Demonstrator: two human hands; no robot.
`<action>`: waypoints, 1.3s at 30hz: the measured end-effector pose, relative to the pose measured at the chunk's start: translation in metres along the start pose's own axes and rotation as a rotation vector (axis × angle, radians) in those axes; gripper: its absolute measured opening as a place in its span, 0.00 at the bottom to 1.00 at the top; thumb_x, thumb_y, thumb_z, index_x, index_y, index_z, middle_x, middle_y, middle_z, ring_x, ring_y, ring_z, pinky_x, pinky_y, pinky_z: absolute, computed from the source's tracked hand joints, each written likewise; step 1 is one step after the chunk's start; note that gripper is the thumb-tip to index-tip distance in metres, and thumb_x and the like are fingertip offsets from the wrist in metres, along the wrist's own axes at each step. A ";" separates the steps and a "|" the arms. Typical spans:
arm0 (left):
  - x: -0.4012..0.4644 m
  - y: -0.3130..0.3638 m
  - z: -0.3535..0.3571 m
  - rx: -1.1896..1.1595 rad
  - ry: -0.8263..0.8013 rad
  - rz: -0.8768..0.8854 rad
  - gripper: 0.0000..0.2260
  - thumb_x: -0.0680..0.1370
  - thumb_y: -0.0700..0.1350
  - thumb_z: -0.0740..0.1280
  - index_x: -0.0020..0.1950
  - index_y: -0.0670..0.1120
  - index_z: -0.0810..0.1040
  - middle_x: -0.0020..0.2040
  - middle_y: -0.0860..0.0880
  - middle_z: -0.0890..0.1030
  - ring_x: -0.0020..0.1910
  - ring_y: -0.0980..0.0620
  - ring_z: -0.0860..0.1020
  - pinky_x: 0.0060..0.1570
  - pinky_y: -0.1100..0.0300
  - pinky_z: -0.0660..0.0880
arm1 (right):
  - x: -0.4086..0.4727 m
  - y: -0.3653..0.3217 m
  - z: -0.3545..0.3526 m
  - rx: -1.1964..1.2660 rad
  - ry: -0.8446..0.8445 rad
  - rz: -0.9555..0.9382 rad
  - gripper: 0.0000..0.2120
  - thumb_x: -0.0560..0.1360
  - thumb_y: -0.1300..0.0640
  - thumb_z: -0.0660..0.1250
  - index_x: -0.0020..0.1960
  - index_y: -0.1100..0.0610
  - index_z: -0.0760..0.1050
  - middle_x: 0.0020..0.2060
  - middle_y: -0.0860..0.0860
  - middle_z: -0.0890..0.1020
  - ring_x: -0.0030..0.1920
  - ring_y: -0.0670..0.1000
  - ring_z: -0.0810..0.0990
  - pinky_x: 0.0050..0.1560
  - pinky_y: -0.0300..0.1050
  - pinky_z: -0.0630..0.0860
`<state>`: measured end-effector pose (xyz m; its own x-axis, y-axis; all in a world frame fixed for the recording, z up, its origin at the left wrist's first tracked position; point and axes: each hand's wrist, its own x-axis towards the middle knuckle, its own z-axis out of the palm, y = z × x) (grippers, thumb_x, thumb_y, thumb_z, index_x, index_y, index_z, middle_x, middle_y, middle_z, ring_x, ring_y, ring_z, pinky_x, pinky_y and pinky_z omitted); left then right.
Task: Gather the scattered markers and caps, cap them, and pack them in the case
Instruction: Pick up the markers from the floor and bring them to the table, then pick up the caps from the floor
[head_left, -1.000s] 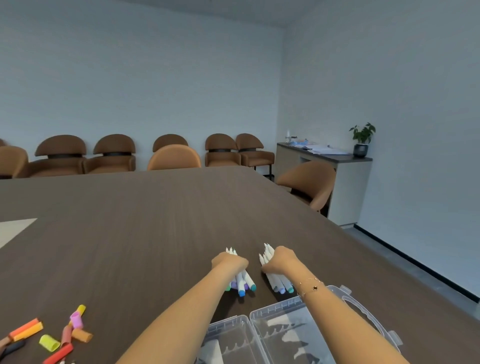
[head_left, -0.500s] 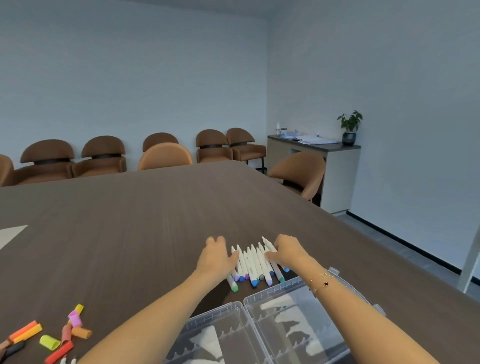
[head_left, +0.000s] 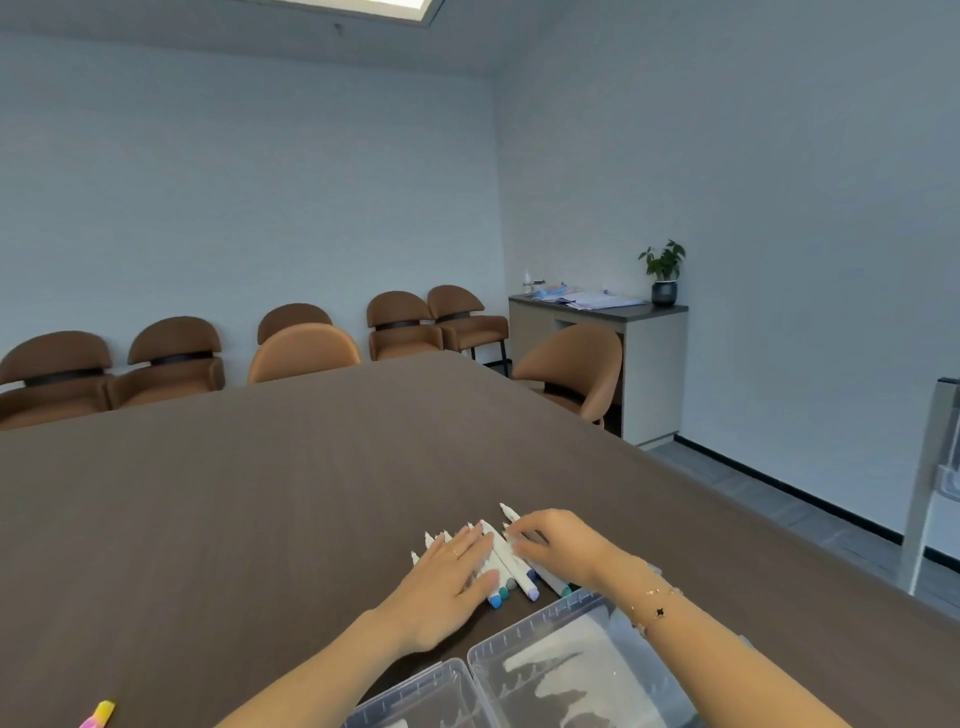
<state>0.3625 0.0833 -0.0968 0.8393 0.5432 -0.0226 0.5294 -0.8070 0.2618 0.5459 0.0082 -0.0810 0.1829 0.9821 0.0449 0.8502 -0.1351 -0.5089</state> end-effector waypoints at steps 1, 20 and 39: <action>0.000 -0.001 0.000 0.023 -0.016 0.011 0.33 0.74 0.67 0.40 0.78 0.57 0.46 0.77 0.59 0.42 0.76 0.59 0.39 0.70 0.62 0.34 | -0.001 0.002 -0.001 0.003 0.016 -0.003 0.16 0.80 0.55 0.59 0.67 0.53 0.73 0.62 0.50 0.77 0.58 0.50 0.77 0.59 0.39 0.72; 0.000 0.019 0.002 -0.068 0.043 0.088 0.28 0.75 0.65 0.36 0.72 0.65 0.59 0.77 0.62 0.49 0.76 0.61 0.42 0.72 0.60 0.35 | -0.024 0.028 -0.010 0.204 0.059 -0.008 0.12 0.78 0.58 0.62 0.54 0.49 0.82 0.52 0.46 0.82 0.49 0.47 0.81 0.54 0.41 0.79; 0.012 0.206 -0.021 -0.146 0.074 0.376 0.15 0.83 0.45 0.55 0.68 0.52 0.71 0.68 0.54 0.69 0.69 0.56 0.64 0.63 0.65 0.62 | -0.238 0.067 -0.122 0.003 0.247 0.311 0.14 0.78 0.56 0.62 0.62 0.54 0.76 0.62 0.50 0.77 0.63 0.50 0.74 0.63 0.42 0.69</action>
<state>0.4794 -0.0717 -0.0227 0.9569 0.2365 0.1687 0.1600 -0.9138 0.3734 0.6191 -0.2504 -0.0211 0.5452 0.8331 0.0930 0.7338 -0.4207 -0.5334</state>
